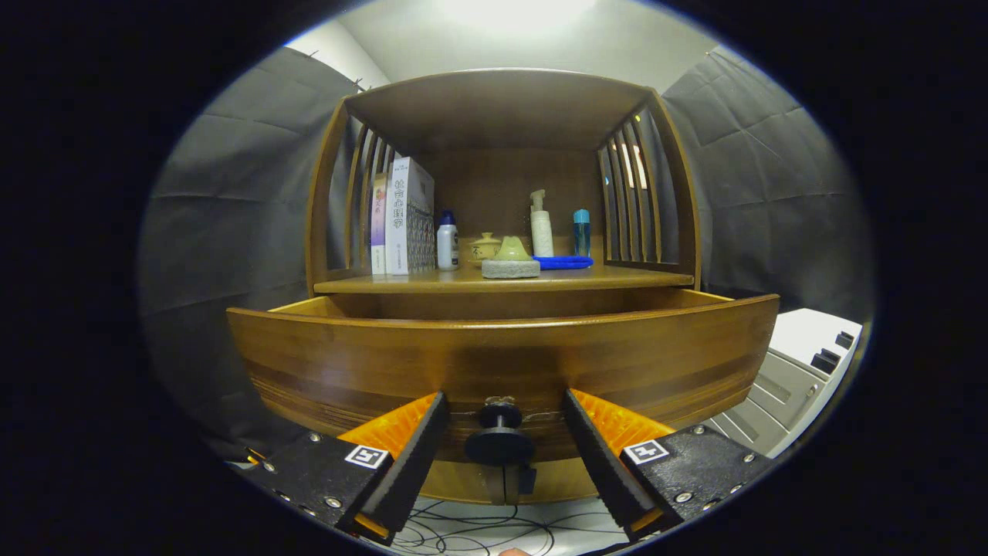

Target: Pull open the drawer, take out the items inside it, and place them on the countertop above the cabinet.

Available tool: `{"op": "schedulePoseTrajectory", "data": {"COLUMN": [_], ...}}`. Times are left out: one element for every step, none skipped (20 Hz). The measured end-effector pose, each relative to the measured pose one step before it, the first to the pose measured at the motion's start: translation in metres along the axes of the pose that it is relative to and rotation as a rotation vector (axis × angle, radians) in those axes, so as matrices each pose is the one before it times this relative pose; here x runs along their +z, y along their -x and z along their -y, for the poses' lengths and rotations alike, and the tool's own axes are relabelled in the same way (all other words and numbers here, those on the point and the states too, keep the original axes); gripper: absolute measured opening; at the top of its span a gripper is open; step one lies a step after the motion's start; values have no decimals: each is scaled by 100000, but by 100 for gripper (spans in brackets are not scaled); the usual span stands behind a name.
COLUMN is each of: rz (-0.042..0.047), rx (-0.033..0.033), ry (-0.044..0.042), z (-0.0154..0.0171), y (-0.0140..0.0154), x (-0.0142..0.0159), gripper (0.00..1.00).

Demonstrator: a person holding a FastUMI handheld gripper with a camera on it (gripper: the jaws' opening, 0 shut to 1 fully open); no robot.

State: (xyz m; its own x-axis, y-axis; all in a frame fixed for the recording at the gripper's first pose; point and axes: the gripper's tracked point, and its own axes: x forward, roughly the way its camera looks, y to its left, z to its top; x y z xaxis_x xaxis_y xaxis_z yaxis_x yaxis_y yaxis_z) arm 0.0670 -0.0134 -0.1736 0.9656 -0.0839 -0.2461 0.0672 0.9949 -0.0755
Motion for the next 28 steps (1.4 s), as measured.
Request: {"op": "schedulePoseTrajectory", "data": {"rz": [1841, -2119, 1867, -1085, 771, -758, 442, -291, -65, -439, -173, -90, -215, -66, -224, -74, -211, -42, -240, -161, -126, -49, -46, -3, 6, 32, 22, 75], "rx": [-301, 366, -366, 102, -78, 23, -194, -73, -86, -43, -20, 53, -20, -25, -7, -104, -94, -24, 14, -46, -70, -143, -60, -21, -46, -51, -63, -59], "ry": [-297, -253, 265, 95, -324, -62, 240, -39, -112, -204, -94, 0, 261, -83, -203, -129, 226, 202, -95, -83, 89, 145, 12, -43, -51, 102, -77, -65], "z": [61, -17, 2, 23, -25, 2, -61, -33, -16, 21, -280, 5, -4, 15, -77, 27, -3, 7, -31, 11, -53, 33, -12, -6, -60, 39, 21, -58], "y": [-236, -237, -271, -361, -376, -199, -501, -311, -277, -298, -150, -283, -362, -303, -373, -296, -423, -373, -403, -340, -450, -317, -399, -351, -273, -346, -359, -281], "x": [493, -357, 438, -194, 150, -163, 223, -48, 119, 64, 193, 62, 38, 43, 95, 85, 37, 99, 27, 74, 42, 81, 99, 25, 36, 36, 78, 1], "gripper": [95, 95, 95, 95, 95, 95, 95, 95, 95, 95, 95, 95, 95, 95, 95, 95, 95, 95, 95, 95, 95, 95, 95, 95, 95, 95, 95, 95]}}
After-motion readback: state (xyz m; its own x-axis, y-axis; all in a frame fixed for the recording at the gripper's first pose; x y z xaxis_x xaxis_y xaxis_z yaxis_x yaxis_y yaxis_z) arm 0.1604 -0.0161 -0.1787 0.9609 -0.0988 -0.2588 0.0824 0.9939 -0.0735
